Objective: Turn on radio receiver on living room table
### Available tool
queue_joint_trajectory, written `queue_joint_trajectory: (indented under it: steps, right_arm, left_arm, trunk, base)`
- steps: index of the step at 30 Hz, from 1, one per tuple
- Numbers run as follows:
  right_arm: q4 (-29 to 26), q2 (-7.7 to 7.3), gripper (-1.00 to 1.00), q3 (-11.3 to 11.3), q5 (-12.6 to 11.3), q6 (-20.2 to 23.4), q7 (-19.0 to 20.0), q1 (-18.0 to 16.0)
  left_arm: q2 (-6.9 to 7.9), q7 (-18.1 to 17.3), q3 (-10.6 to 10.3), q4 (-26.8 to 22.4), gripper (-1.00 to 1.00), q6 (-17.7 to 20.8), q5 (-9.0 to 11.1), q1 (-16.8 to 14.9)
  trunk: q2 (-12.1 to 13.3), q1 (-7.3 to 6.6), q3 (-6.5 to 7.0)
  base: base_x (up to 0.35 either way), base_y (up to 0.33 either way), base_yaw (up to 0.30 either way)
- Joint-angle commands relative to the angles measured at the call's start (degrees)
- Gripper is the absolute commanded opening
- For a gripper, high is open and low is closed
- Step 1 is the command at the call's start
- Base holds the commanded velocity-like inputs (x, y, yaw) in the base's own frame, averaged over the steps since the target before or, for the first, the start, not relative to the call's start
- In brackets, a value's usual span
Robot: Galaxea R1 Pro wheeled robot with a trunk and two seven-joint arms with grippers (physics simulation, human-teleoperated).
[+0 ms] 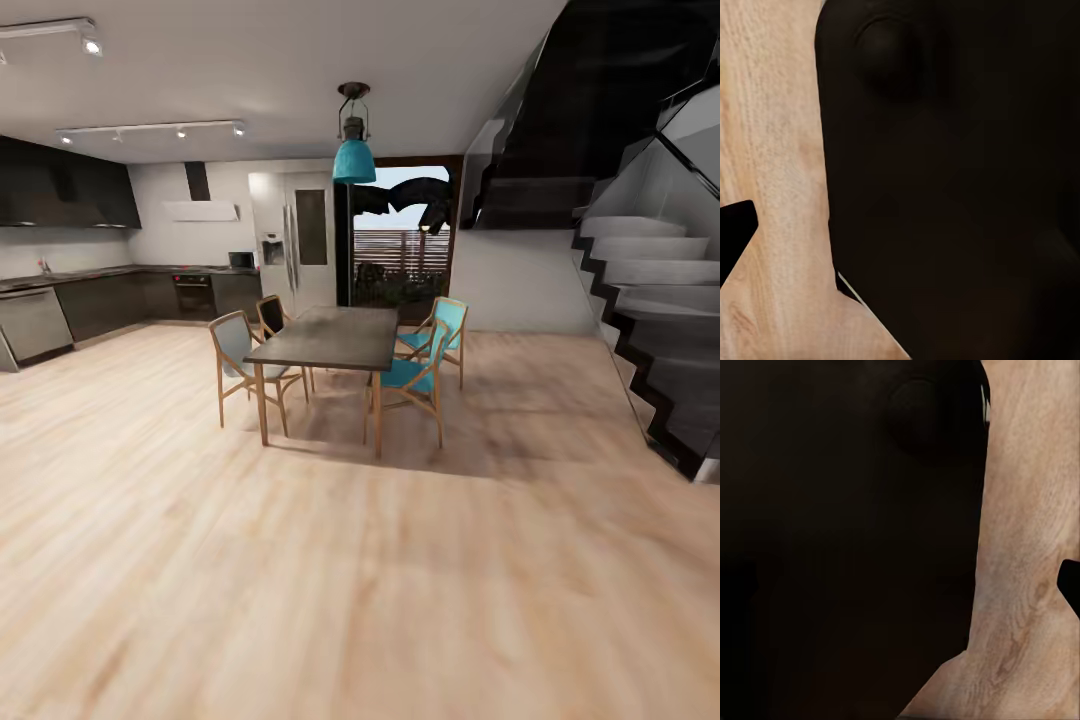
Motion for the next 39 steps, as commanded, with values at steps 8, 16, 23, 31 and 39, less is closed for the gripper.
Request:
queue_joint_trajectory:
  steps: [8, 16, 23, 31, 39]
  right_arm:
    - [-0.2, 2.26, 1.00, 0.0, 0.0, -0.1, -0.1, -2.3]
    - [-0.2, 3.51, 1.00, 0.0, 0.0, -0.1, -0.1, -4.9]
    - [-0.2, 3.52, 1.00, 0.0, 0.0, -0.1, -0.1, -5.2]
    - [-2.4, 2.51, 1.00, 0.1, 0.4, -0.3, -0.1, -5.3]
    - [-18.0, -0.61, 1.00, 0.0, 1.4, -0.5, 0.0, -5.7]
  left_arm:
    - [-2.26, -0.1, -0.1, 0.0, 1.00, -0.3, -0.2, 1.2]
    - [-4.58, -0.1, -0.1, 0.0, 1.00, -1.2, -0.2, 1.3]
    - [-4.99, -0.1, 0.0, 0.0, 1.00, -1.2, -0.1, 1.3]
    - [-5.79, -0.1, -0.3, -0.4, 1.00, -2.4, 0.0, 1.3]
    - [-5.53, 0.2, -0.4, -15.9, 1.00, -6.3, -0.4, 1.3]
  trunk:
    - [0.0, 0.01, 0.00]
    - [0.0, 0.01, 0.00]
    - [0.0, 0.01, 0.00]
    - [0.0, 0.01, 0.00]
    - [0.0, 0.01, 0.00]
  base:
    - [0.000, 0.000, 0.000]
    - [0.000, 0.000, 0.000]
    - [0.000, 0.000, 0.000]
    - [0.000, 0.000, 0.000]
    - [0.000, 0.000, 0.000]
